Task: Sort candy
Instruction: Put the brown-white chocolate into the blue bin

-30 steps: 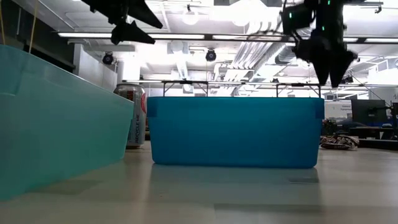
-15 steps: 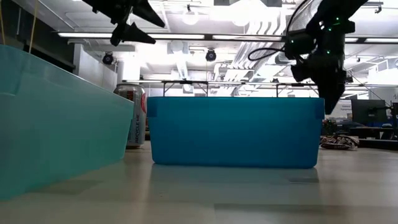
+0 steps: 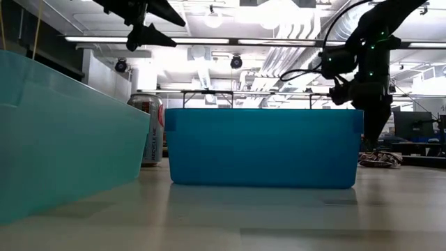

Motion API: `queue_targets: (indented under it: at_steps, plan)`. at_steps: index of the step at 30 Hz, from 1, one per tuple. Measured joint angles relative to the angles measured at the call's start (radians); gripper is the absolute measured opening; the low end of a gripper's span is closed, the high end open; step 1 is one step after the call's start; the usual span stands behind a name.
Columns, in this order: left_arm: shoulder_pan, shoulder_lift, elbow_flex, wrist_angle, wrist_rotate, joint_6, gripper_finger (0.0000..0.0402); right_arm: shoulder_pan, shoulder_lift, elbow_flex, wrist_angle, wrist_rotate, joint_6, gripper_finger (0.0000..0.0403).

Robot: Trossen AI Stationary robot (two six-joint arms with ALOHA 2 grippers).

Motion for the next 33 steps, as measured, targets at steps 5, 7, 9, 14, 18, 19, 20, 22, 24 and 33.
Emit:
queue_targets:
  at_steps: [5, 7, 9, 14, 18, 19, 20, 22, 24, 33]
  plan:
    - [0.0, 0.0, 0.0, 0.0, 0.027, 0.0, 0.0266, 0.001, 0.05, 0.0, 0.002, -0.001, 0.01, 0.0264]
    - [0.0, 0.0, 0.0, 0.0, 0.038, -0.005, 0.0266, 0.002, 0.081, 0.001, 0.008, 0.0, 0.024, 0.0264]
    - [0.0, 0.0, 0.0, 0.0, 0.042, -0.008, 0.0266, 0.003, 0.118, 0.001, 0.008, 0.019, 0.03, 0.0264]
    - [0.0, 0.0, 0.0, 0.0, 0.041, -0.008, 0.0266, 0.002, 0.204, 0.002, 0.021, 0.026, 0.023, 0.0264]
    - [0.0, 0.0, 0.0, 0.0, 0.041, -0.008, 0.0266, 0.002, 0.263, 0.005, 0.019, 0.025, 0.014, 0.0264]
    - [0.0, 0.0, 0.0, 0.0, 0.041, -0.008, 0.0266, 0.002, 0.275, 0.008, 0.021, 0.025, 0.008, 0.0264]
    - [0.0, 0.0, 0.0, 0.0, 0.041, -0.008, 0.0266, 0.002, 0.286, 0.011, 0.027, 0.024, 0.002, 0.0264]
    - [0.0, 0.0, 0.0, 0.0, 0.041, -0.008, 0.0266, 0.002, 0.309, 0.017, 0.038, 0.025, -0.011, 0.0264]
    - [0.0, 0.0, 0.0, 0.0, 0.041, -0.007, 0.0266, 0.002, 0.326, 0.021, 0.046, 0.026, -0.013, 0.0264]
    - [0.0, 0.0, 0.0, 0.0, 0.04, -0.006, 0.0266, 0.003, 0.358, 0.023, 0.051, 0.06, -0.03, 0.0241]
